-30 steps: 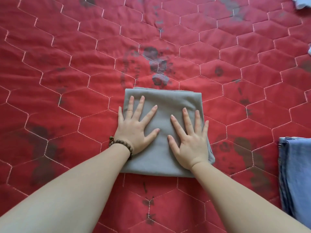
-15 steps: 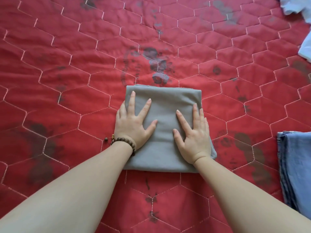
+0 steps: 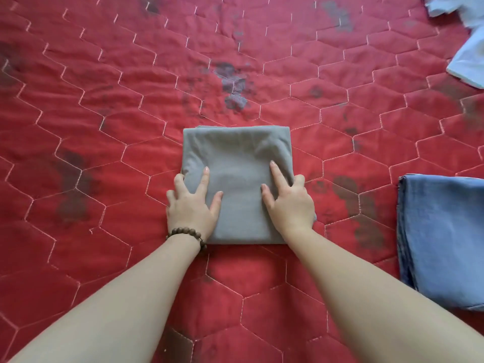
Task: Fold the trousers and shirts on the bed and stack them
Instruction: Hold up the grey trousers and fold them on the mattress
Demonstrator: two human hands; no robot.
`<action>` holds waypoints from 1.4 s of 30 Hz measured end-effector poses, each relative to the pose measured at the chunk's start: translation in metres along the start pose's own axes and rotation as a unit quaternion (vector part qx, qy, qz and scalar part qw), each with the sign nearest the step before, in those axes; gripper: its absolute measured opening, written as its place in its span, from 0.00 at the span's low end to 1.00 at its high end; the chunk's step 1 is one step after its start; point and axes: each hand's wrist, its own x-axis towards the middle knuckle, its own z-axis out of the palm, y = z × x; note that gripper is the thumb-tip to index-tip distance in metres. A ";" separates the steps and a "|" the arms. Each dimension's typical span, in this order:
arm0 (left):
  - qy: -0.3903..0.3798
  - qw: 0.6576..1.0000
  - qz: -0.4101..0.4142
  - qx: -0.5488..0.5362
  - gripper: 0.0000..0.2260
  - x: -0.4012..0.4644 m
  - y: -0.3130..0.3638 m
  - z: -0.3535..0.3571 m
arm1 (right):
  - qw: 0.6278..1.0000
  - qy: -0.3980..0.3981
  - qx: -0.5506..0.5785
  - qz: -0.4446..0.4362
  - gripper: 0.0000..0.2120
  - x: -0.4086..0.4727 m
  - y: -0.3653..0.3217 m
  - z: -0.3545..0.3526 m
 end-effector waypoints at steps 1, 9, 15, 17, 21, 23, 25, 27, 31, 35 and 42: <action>-0.002 1.000 -0.006 -0.004 0.27 -0.016 0.005 0.003 | 1.000 -0.011 -0.003 0.000 0.27 -0.009 0.009 -0.006; -0.040 0.999 0.002 -0.011 0.28 -0.132 0.057 0.026 | 0.997 -0.058 -0.026 0.048 0.28 -0.103 0.095 -0.043; -0.057 0.998 0.023 0.008 0.30 -0.184 0.088 0.033 | 0.992 -0.075 -0.042 0.095 0.28 -0.149 0.135 -0.060; -0.060 0.998 0.005 0.026 0.31 -0.187 0.104 0.029 | 0.994 -0.084 -0.042 0.063 0.28 -0.149 0.138 -0.067; -0.095 0.992 0.086 0.006 0.30 -0.192 0.157 0.023 | 0.997 -0.066 -0.011 0.036 0.27 -0.150 0.156 -0.099; -0.110 0.981 0.151 -0.057 0.27 -0.196 0.197 0.022 | 0.998 -0.036 0.027 0.031 0.26 -0.149 0.174 -0.122; -0.126 0.964 0.194 -0.129 0.25 -0.199 0.240 0.023 | 1.000 0.018 0.018 -0.004 0.25 -0.145 0.199 -0.145; -0.130 0.952 0.206 -0.185 0.25 -0.203 0.279 0.029 | 0.998 0.061 -0.008 -0.024 0.24 -0.134 0.234 -0.166; -0.146 0.958 0.197 -0.147 0.30 -0.203 0.332 0.059 | 0.997 0.042 -0.046 0.039 0.28 -0.111 0.316 -0.196; -0.155 0.972 0.097 -0.148 0.31 -0.187 0.358 0.082 | 0.988 -0.071 -0.085 0.105 0.35 -0.087 0.384 -0.204; -0.149 0.962 0.033 -0.227 0.30 -0.178 0.355 0.093 | 0.987 -0.056 0.049 0.144 0.38 -0.073 0.397 -0.187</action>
